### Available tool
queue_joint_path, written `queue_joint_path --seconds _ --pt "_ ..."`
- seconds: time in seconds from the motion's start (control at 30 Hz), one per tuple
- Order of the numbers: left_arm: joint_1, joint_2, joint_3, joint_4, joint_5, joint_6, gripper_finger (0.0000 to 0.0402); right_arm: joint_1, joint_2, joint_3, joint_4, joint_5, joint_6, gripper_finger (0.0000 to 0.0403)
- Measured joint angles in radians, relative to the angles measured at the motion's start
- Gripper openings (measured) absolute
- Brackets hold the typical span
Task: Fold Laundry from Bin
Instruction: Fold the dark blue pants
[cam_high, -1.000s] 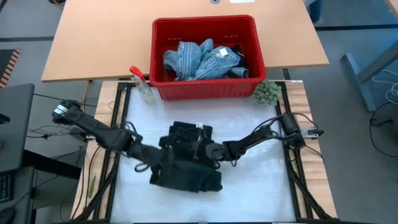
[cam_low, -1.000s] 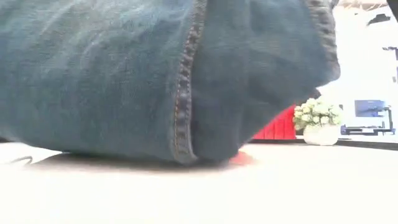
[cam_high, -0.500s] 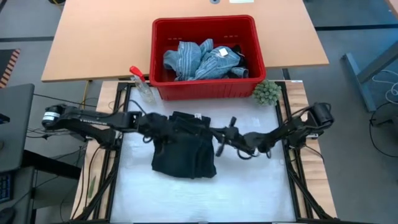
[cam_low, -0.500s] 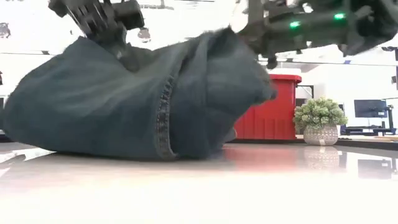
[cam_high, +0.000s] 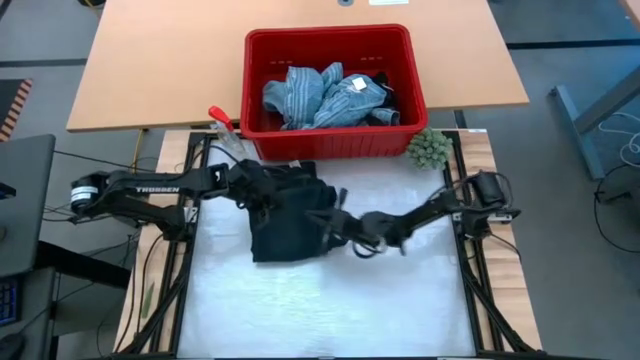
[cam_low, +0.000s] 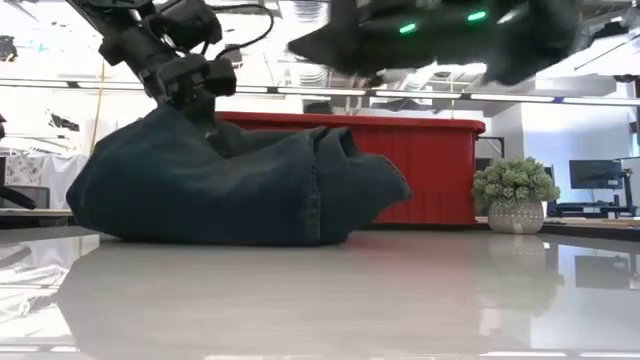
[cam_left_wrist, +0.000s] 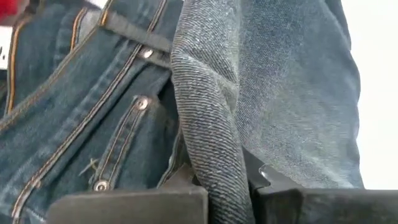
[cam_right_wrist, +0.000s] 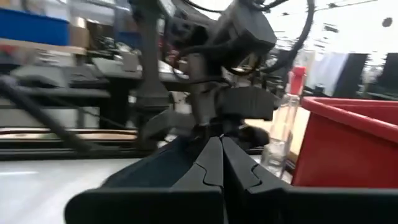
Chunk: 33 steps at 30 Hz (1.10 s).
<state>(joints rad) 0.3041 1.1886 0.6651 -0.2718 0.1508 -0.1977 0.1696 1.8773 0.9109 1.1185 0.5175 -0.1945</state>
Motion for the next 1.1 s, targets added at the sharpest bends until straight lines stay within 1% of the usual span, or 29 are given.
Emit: queue_joint_path --seconds 0.1,0.17,0.2,0.3,0.37,0.5,0.57,0.67,0.8,0.83,0.9,0.97,1.03,1.07,1.1 --pt "0.009 0.042 0.0 0.014 -0.005 -0.014 0.0005 -0.054 0.09 0.089 -0.027 0.004 0.004 0.0016" --pt "0.01 0.07 0.0 0.019 -0.007 -0.025 0.0008 -0.089 0.154 0.135 -0.032 0.036 0.023 0.0016" --pt "0.01 0.084 0.0 0.035 -0.008 -0.032 0.0012 -0.108 0.185 0.152 -0.04 0.055 0.045 0.0016" --pt "0.01 0.094 0.0 0.037 -0.019 -0.039 0.0031 -0.162 0.264 0.188 -0.049 0.057 0.131 0.0016" --pt "0.01 0.092 0.003 0.043 -0.053 -0.016 0.0049 -0.188 0.311 0.2 -0.059 0.056 0.175 0.0016" --pt "0.01 0.065 0.04 -0.018 -0.156 0.055 0.0086 -0.216 0.391 0.207 -0.098 0.052 0.208 0.0016" --pt "0.01 0.052 0.069 -0.077 -0.2 0.089 0.0104 -0.227 0.422 0.215 -0.125 0.044 0.232 0.0016" --pt "0.01 0.036 0.153 -0.189 -0.248 0.128 0.0125 -0.245 0.445 0.215 -0.153 0.005 0.274 0.0016" --pt "0.003 0.032 0.299 -0.385 -0.307 0.132 0.0138 -0.25 0.452 0.215 -0.163 0.0 0.268 0.0016" --pt "-0.005 0.031 0.33 -0.416 -0.312 0.127 0.0138 -0.248 0.452 0.215 -0.162 0.001 0.252 0.0016" --pt "-0.036 0.029 0.359 -0.404 -0.312 0.126 0.0139 -0.241 0.441 0.214 -0.171 0.001 0.213 0.0016" --pt "-0.076 0.03 0.338 -0.363 -0.309 0.126 0.0139 -0.228 0.419 0.213 -0.216 -0.006 0.168 0.0016" --pt "-0.126 0.036 0.277 -0.315 -0.312 0.119 0.0139 -0.21 0.376 0.212 -0.316 -0.024 0.137 0.0016" --pt "-0.158 0.038 0.239 -0.286 -0.343 0.104 0.0139 -0.199 0.353 0.212 -0.377 -0.041 0.121 0.0016" --pt "-0.197 0.038 0.198 -0.247 -0.398 0.087 0.0139 -0.185 0.332 0.204 -0.421 -0.062 0.116 0.0016"
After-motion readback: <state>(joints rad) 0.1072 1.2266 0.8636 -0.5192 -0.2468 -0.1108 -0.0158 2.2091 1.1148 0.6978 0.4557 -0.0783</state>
